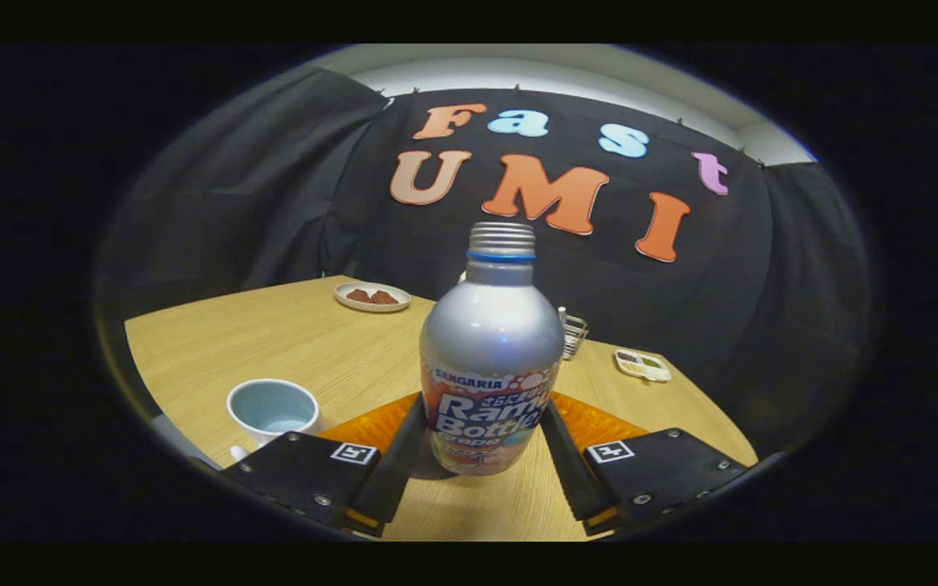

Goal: Take the bottle from table, then pour the juice into the cup, finally place the bottle on the coaster

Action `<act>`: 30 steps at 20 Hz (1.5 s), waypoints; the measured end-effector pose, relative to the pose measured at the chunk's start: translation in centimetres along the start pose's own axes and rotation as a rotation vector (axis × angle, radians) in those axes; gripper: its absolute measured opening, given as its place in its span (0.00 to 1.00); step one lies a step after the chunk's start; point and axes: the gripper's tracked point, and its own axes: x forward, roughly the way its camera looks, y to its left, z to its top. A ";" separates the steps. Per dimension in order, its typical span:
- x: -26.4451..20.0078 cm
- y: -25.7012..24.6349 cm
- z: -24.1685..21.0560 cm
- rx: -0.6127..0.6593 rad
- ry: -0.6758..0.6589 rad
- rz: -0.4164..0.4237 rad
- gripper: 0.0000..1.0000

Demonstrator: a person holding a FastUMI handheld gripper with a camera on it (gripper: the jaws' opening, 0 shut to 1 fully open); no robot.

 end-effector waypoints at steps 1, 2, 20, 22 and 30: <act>0.5 0.1 -0.3 0.021 0.004 0.006 0.79; 0.8 0.5 -0.6 0.044 0.007 0.018 0.79; 3.5 3.0 -4.7 0.170 0.065 0.087 0.79; 3.6 3.0 -5.3 0.162 0.079 0.083 0.79; 3.1 3.2 -5.8 0.154 0.081 0.088 0.80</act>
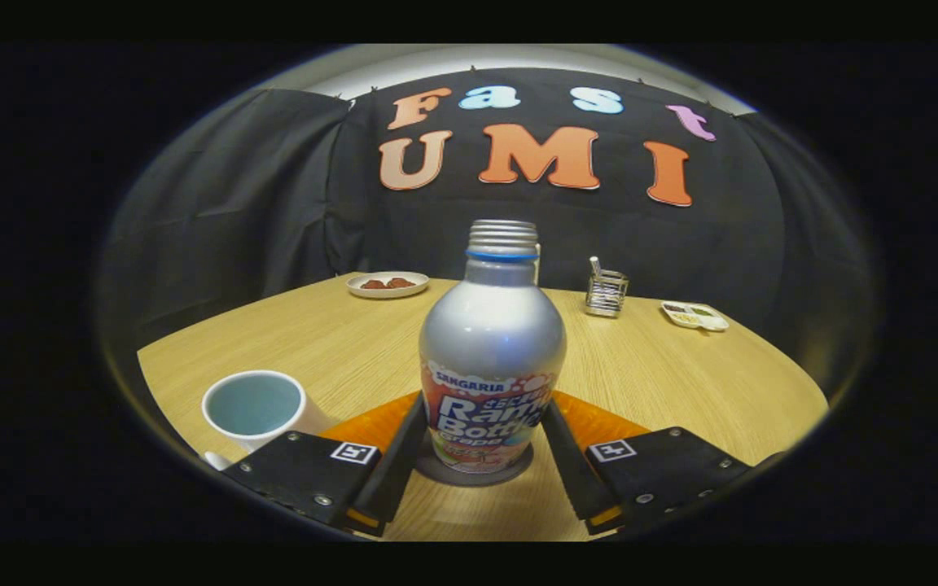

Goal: Take the bottle from table, then pour the juice into the cup, finally place the bottle on the coaster

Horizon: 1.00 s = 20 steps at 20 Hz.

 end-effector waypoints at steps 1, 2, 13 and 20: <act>-0.1 0.0 0.0 0.001 0.001 -0.001 0.80; -0.1 0.2 -0.3 0.008 0.010 0.003 0.81; -2.4 -0.2 -0.3 0.023 0.012 -0.017 0.98; -5.9 -1.6 2.1 0.017 -0.047 -0.044 0.98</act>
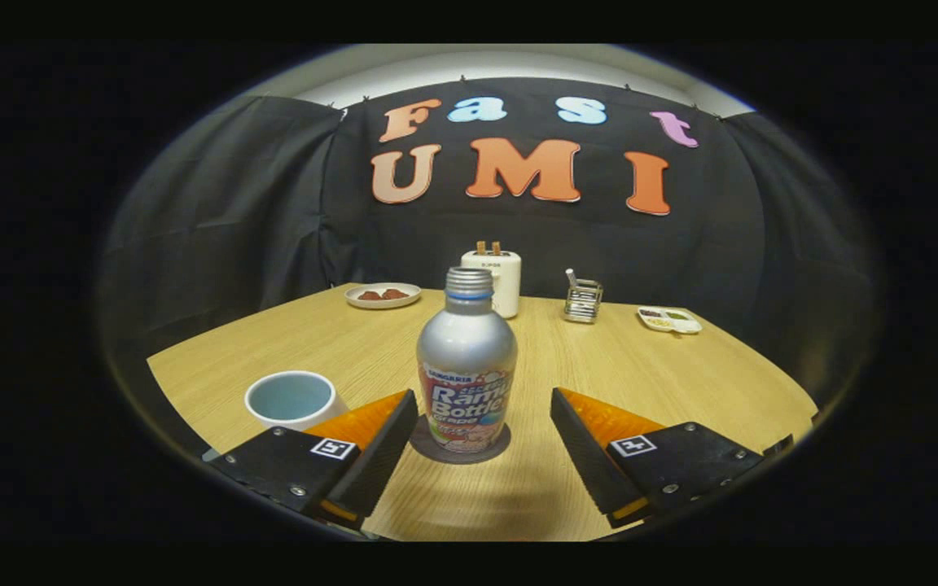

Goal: Take the bottle from table, then pour the juice into the cup, finally place the bottle on the coaster

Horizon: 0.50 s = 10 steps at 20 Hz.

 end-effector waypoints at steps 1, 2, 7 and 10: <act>-0.6 -0.3 0.4 -0.002 -0.009 -0.006 0.98; -1.2 -0.6 0.8 -0.003 -0.019 -0.010 0.98; -3.9 -2.1 2.6 -0.010 -0.062 -0.037 0.97; -5.7 -3.2 3.5 -0.007 -0.087 -0.060 0.97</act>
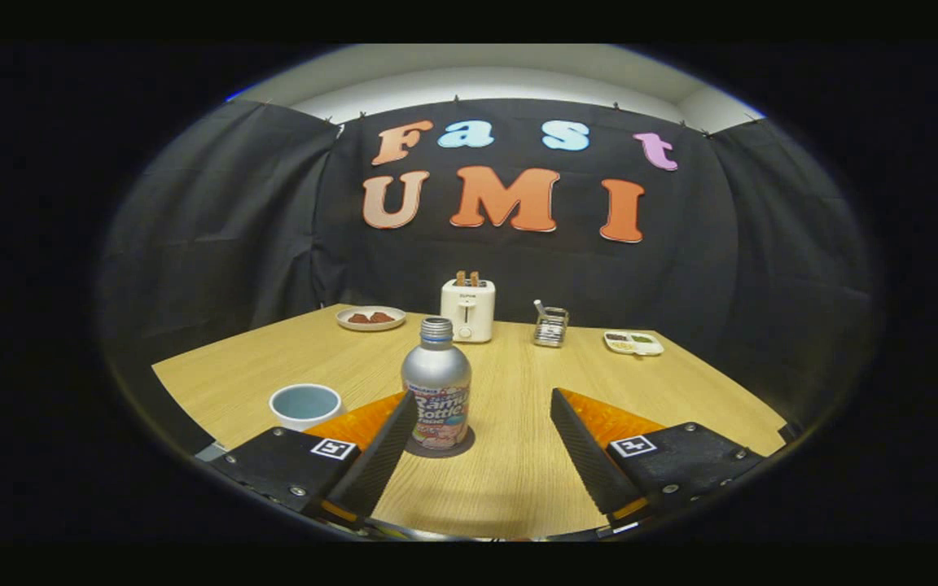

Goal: Take the bottle from table, then pour the juice into the cup, finally place the bottle on the coaster

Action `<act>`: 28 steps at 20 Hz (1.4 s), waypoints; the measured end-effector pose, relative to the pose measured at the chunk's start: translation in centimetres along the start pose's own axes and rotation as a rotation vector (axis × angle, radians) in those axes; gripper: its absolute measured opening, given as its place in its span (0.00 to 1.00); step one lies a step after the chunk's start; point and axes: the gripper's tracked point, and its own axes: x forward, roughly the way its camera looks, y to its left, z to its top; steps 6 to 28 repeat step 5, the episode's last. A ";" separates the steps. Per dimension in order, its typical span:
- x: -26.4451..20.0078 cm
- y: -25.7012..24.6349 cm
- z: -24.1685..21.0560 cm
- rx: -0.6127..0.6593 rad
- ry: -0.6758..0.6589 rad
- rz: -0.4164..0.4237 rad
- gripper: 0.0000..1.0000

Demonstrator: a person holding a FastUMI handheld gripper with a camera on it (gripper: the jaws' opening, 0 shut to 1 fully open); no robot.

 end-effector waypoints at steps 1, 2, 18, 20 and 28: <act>-0.6 -0.4 0.3 0.001 -0.008 -0.008 0.98; -1.0 -0.8 0.6 0.002 -0.016 -0.015 0.98; -2.6 -1.9 1.3 0.005 -0.040 -0.038 0.98; -2.6 -1.9 1.3 0.005 -0.040 -0.038 0.98; -2.6 -1.9 1.3 0.005 -0.040 -0.038 0.98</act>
